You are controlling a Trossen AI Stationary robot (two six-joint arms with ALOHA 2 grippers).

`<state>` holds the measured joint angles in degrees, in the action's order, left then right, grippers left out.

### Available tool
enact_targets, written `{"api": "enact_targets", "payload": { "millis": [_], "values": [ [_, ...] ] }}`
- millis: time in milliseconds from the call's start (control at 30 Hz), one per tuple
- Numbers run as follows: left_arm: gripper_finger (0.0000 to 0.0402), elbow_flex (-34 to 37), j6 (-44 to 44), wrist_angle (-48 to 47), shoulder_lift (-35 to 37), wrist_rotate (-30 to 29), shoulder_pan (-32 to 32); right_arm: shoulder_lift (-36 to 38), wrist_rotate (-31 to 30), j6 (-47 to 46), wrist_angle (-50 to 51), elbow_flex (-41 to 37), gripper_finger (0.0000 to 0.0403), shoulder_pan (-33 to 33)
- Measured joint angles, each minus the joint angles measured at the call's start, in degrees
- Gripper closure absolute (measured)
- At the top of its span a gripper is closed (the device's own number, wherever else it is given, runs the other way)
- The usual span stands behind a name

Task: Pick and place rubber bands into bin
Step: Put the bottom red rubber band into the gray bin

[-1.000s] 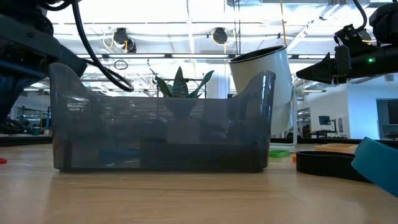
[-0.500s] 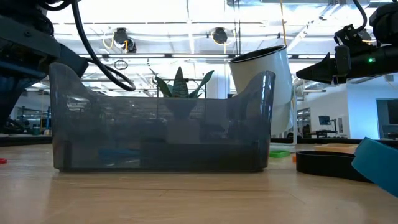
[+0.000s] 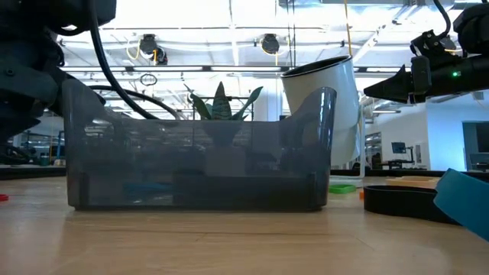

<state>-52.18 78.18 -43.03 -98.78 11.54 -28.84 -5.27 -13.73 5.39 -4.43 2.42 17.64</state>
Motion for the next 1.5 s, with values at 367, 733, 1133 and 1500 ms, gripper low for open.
{"api": "enact_targets", "payload": {
  "millis": [367, 733, 1133, 1500],
  "values": [
    [0.0201, 0.1, 0.5, 1.1, 0.4, -0.7, -0.1, -0.6, 0.0, 0.2, 0.0, 0.0, 0.0261, 0.0],
    [0.0213, 0.1, -1.8, 0.8, 0.4, -1.1, -0.3, -0.6, 0.0, 0.3, 0.0, 0.0, 0.0261, 0.0],
    [0.0382, 0.2, -1.8, 1.1, 0.3, -2.4, -0.4, -0.6, 0.0, 0.3, 0.0, 0.0, 0.0261, 0.0],
    [0.0399, -0.7, -2.9, -0.3, 3.1, -6.9, -1.0, -0.6, 0.0, 0.3, 0.0, 0.0, 0.0261, 0.0]
  ]
}}
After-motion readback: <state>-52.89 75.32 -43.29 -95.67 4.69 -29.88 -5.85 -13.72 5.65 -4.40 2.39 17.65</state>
